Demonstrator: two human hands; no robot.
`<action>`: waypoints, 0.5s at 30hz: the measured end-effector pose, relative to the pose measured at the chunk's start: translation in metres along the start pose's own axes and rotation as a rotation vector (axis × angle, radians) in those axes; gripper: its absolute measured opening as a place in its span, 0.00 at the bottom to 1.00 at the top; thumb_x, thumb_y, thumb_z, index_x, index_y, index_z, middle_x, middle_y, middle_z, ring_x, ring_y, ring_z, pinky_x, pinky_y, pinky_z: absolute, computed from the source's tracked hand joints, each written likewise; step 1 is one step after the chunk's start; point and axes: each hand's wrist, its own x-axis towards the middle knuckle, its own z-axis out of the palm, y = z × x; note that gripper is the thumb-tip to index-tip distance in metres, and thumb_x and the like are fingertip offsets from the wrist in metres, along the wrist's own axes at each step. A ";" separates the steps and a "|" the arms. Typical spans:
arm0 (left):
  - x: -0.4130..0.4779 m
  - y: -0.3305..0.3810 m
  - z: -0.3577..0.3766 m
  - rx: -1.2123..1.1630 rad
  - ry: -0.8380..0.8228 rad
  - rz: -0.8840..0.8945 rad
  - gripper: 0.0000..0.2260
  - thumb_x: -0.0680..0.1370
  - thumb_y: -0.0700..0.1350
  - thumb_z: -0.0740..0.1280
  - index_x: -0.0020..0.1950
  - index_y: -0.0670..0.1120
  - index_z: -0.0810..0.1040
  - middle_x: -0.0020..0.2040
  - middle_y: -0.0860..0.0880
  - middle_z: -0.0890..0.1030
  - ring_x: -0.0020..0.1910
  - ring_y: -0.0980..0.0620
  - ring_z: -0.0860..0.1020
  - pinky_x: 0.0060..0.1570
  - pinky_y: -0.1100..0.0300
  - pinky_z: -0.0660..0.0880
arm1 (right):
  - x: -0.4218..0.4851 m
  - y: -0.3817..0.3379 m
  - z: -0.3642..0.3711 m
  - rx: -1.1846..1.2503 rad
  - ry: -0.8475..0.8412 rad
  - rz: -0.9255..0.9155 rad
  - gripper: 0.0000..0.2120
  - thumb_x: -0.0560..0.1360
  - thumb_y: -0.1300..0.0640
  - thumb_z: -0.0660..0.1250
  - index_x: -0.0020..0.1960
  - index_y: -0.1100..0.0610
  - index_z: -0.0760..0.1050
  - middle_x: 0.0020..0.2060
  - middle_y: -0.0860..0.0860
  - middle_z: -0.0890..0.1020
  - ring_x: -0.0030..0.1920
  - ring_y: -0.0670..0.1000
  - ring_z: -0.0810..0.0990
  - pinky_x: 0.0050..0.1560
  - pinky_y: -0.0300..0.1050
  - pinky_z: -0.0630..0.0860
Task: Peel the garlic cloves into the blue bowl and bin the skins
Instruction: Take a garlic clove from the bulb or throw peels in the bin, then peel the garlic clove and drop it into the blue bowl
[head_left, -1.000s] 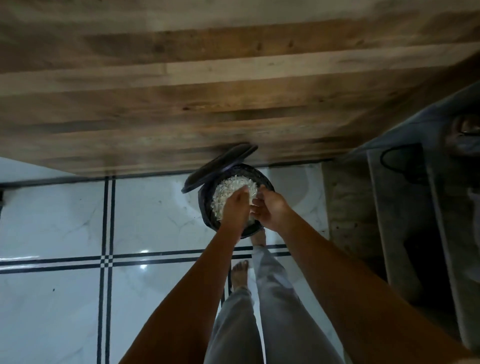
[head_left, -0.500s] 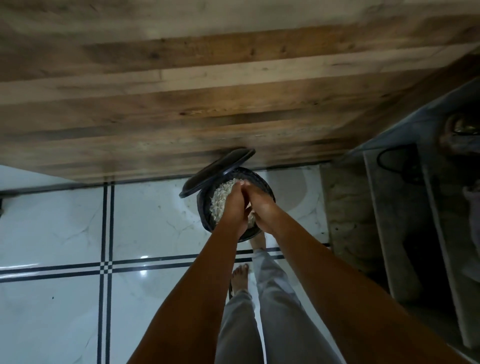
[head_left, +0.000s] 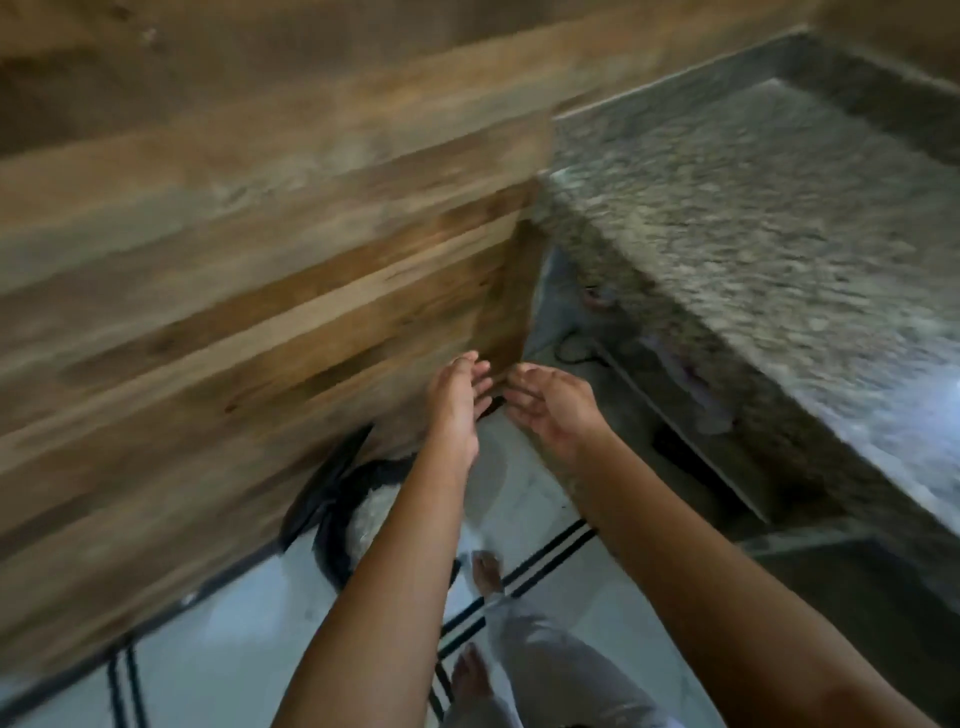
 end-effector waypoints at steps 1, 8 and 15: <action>-0.010 0.000 0.024 0.025 -0.070 0.012 0.05 0.81 0.45 0.59 0.51 0.48 0.75 0.43 0.52 0.78 0.41 0.54 0.77 0.39 0.62 0.72 | -0.013 -0.016 -0.020 0.048 0.020 -0.052 0.05 0.77 0.65 0.60 0.48 0.60 0.74 0.40 0.57 0.77 0.39 0.54 0.76 0.41 0.42 0.75; -0.117 -0.050 0.201 0.241 -0.540 0.070 0.05 0.80 0.44 0.60 0.46 0.48 0.73 0.39 0.51 0.78 0.32 0.56 0.75 0.32 0.63 0.70 | -0.098 -0.092 -0.199 0.308 0.355 -0.342 0.06 0.79 0.62 0.59 0.44 0.57 0.72 0.38 0.53 0.77 0.35 0.50 0.76 0.32 0.39 0.74; -0.225 -0.158 0.336 0.450 -0.886 -0.003 0.07 0.81 0.43 0.58 0.45 0.47 0.74 0.41 0.49 0.77 0.35 0.54 0.74 0.35 0.61 0.69 | -0.176 -0.108 -0.382 0.461 0.618 -0.483 0.04 0.78 0.60 0.62 0.45 0.56 0.74 0.41 0.52 0.80 0.39 0.51 0.78 0.38 0.44 0.74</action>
